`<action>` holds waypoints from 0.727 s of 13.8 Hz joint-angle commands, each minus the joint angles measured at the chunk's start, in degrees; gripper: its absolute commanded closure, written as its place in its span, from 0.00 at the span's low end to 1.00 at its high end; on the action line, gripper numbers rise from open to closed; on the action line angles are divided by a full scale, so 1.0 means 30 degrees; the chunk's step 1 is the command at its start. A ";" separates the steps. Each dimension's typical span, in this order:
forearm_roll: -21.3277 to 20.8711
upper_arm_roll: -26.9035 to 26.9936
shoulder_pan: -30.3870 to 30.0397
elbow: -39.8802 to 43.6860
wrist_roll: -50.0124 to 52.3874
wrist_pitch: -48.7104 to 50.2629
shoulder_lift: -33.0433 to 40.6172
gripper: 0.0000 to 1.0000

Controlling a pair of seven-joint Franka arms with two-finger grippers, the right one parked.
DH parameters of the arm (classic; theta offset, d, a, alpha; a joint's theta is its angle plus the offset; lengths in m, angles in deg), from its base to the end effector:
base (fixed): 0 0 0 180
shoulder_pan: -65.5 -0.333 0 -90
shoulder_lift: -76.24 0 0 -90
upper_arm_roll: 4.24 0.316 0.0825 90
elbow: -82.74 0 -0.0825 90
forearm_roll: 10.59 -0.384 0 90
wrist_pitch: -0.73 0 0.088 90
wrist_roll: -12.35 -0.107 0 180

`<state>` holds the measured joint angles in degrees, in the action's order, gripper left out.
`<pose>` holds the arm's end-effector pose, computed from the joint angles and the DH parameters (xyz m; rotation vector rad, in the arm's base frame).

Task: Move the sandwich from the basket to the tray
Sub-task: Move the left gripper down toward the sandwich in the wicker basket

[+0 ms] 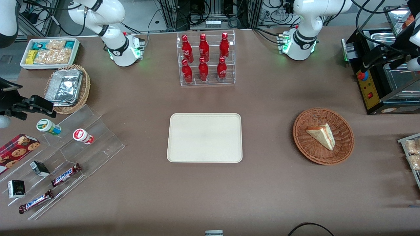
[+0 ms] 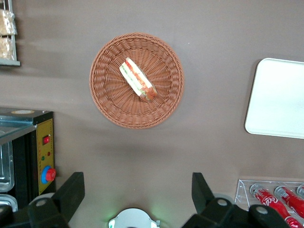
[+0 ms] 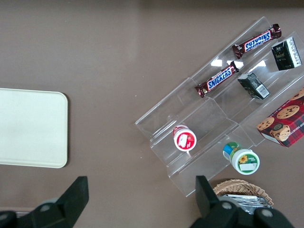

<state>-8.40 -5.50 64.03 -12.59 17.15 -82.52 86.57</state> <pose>0.4846 -0.0038 0.6647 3.1056 0.1304 -0.0496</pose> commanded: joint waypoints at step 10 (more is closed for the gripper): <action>-0.1200 0.0273 -0.0157 0.0634 0.5416 -0.0605 -0.4022 0.00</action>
<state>-11.12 -4.55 63.56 -11.59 27.38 -83.14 78.39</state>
